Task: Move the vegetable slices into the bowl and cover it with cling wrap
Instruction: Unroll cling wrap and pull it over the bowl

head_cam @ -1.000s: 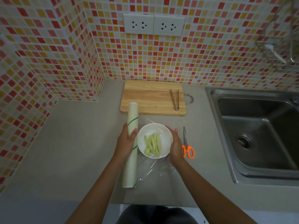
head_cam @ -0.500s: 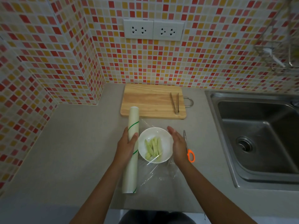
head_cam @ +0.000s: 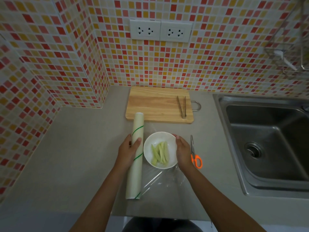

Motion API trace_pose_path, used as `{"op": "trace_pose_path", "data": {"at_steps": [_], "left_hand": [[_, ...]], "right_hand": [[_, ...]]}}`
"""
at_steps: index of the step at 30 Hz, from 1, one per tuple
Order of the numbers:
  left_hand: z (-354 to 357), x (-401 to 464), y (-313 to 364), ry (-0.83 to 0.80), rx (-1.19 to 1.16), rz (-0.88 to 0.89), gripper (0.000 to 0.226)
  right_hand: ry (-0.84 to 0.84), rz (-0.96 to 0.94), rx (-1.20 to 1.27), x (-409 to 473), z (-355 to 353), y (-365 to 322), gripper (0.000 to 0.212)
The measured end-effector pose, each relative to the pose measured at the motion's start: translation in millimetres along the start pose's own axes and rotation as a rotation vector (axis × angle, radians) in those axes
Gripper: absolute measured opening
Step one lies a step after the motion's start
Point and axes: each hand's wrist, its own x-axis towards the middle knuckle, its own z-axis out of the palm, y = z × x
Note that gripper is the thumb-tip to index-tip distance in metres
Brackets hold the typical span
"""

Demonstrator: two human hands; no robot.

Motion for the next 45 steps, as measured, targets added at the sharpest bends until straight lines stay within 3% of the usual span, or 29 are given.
{"op": "trace_pose_path", "data": {"at_steps": [7, 10, 18, 25, 45], "left_hand": [[-7, 3, 1, -0.037, -0.108, -0.039, 0.022], [-8, 4, 2, -0.047, -0.048, -0.026, 0.022], [-13, 12, 0, 0.042, -0.074, -0.080, 0.041], [-16, 12, 0, 0.029, -0.012, -0.068, 0.024], [-30, 16, 1, -0.005, -0.074, -0.044, 0.033]], "right_hand": [[0.007, 0.008, 0.025, 1, 1, 2, 0.031], [0.024, 0.027, 0.052, 1, 4, -1, 0.029], [0.029, 0.033, 0.030, 5, 7, -5, 0.031], [0.061, 0.014, 0.000, 8, 9, -6, 0.030], [0.076, 0.033, -0.015, 8, 11, -11, 0.031]]}}
